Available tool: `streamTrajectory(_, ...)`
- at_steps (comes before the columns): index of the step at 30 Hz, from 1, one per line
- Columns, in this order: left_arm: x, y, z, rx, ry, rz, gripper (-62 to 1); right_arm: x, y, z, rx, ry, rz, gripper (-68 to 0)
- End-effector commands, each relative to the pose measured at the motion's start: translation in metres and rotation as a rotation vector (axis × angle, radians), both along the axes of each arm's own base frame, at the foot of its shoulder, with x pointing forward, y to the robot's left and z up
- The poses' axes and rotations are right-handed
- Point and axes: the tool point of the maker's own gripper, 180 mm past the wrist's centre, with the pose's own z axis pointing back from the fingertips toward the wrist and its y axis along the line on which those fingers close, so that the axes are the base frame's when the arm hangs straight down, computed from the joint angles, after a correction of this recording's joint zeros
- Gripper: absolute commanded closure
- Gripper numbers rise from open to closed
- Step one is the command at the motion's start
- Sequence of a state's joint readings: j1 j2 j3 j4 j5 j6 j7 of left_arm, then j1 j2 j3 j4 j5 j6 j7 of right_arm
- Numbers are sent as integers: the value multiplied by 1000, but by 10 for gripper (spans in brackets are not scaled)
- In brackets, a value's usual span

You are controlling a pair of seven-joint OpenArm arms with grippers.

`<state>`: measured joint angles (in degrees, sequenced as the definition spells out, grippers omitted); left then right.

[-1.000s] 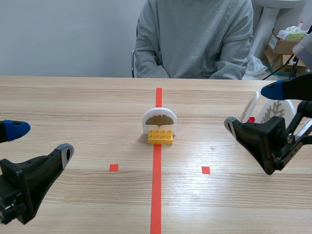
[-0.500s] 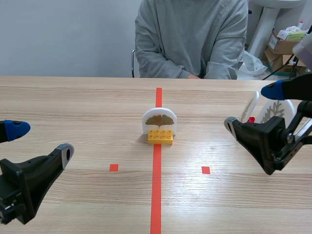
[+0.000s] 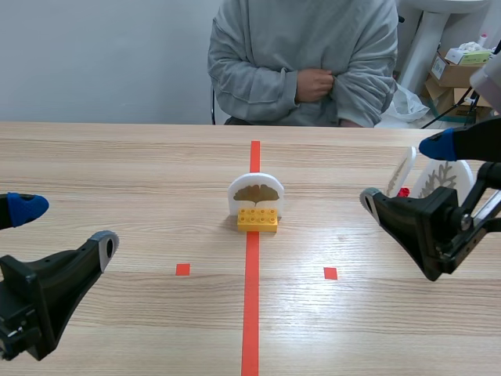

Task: Do the leaf sorting experiment

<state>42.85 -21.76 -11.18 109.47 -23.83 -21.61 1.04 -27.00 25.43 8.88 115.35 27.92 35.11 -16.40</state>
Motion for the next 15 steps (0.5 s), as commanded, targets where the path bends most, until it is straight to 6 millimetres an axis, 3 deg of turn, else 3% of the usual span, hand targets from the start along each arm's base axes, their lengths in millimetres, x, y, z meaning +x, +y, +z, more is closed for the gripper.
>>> streamTrajectory(1, 2, -2, 9, -13, -30, -5, -602, 4, -1, 6, 10, -22, 2, -564)
streamTrajectory(15, 16, 0, -2, 78, 22, -21, -602, 4, -2, 4, 4, -14, 1, -564)
